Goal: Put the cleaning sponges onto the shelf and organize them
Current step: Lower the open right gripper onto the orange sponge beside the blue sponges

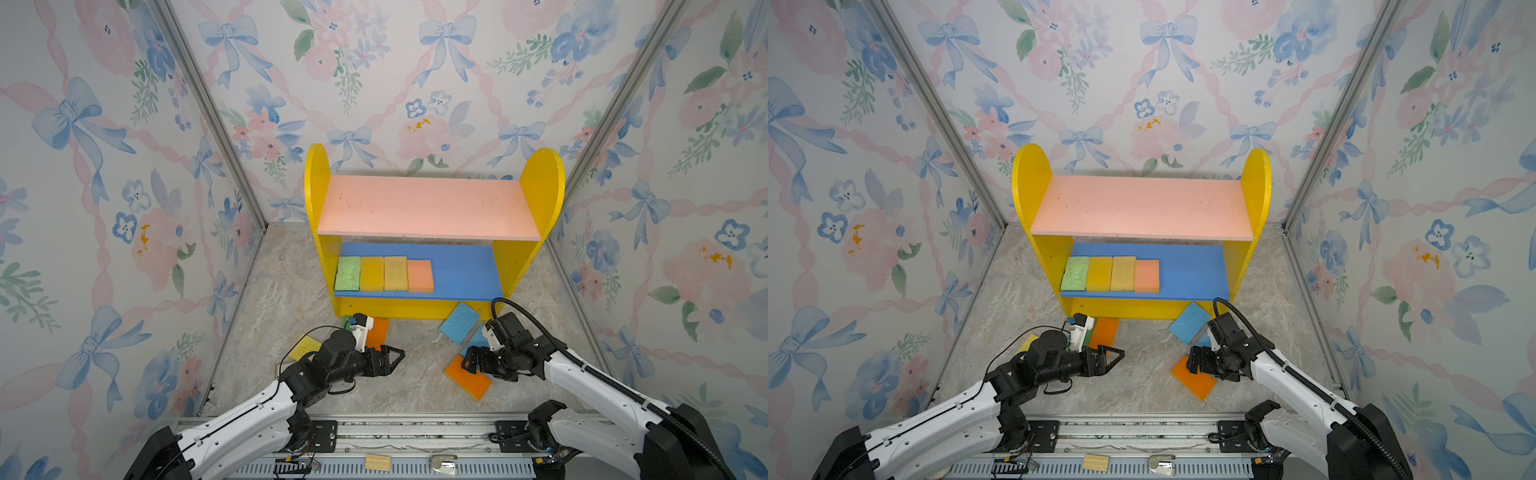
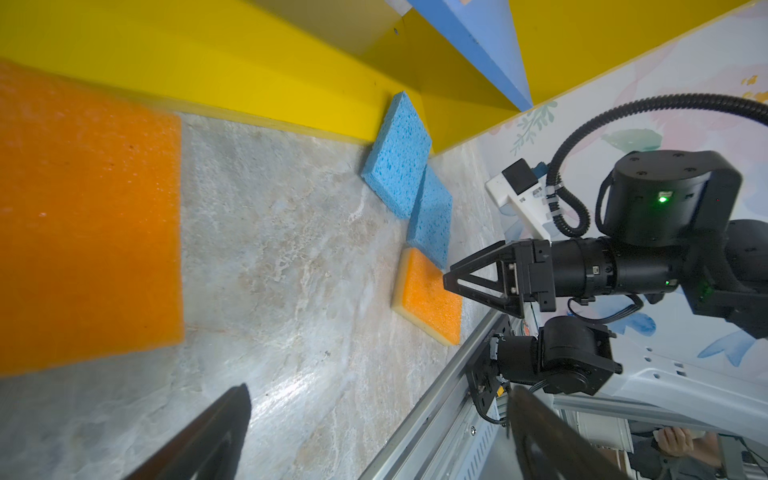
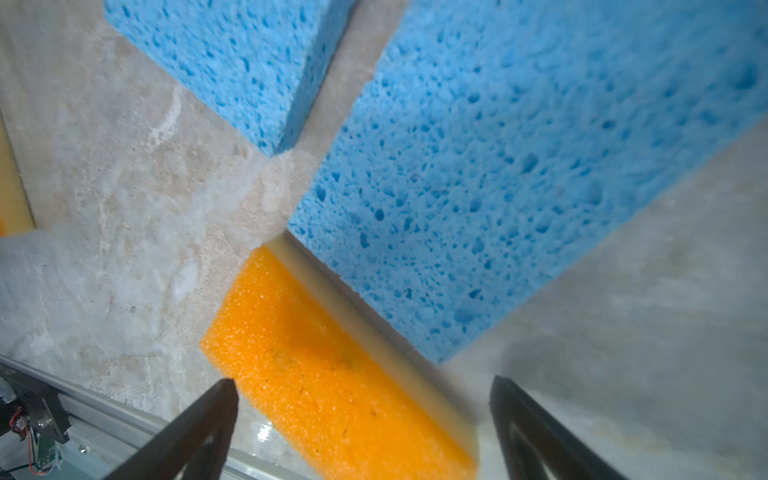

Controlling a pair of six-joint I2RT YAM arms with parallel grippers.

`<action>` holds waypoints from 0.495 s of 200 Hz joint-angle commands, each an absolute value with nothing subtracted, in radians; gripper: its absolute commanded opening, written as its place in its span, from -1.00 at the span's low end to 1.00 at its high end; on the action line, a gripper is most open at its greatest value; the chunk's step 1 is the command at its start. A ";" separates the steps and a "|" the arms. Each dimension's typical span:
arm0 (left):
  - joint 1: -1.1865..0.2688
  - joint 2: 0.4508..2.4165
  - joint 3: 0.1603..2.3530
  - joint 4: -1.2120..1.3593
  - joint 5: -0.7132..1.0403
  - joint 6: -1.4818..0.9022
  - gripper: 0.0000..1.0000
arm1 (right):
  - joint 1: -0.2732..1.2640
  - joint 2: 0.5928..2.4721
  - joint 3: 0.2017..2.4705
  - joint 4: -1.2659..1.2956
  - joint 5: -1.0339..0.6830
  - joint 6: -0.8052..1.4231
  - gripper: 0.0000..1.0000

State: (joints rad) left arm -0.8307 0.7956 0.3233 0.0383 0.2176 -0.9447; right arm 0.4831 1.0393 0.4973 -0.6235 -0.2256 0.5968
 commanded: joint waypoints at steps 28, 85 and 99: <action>-0.921 0.885 0.308 0.154 0.169 -0.977 0.96 | 0.481 1.029 0.438 -0.571 -0.285 0.614 0.94; -0.927 0.892 0.285 0.216 0.173 -1.002 0.96 | 0.714 0.980 0.418 -0.482 -0.269 0.825 0.94; -0.928 0.885 0.281 0.216 0.172 -1.008 0.96 | 0.794 0.991 0.439 -0.479 -0.230 0.864 0.94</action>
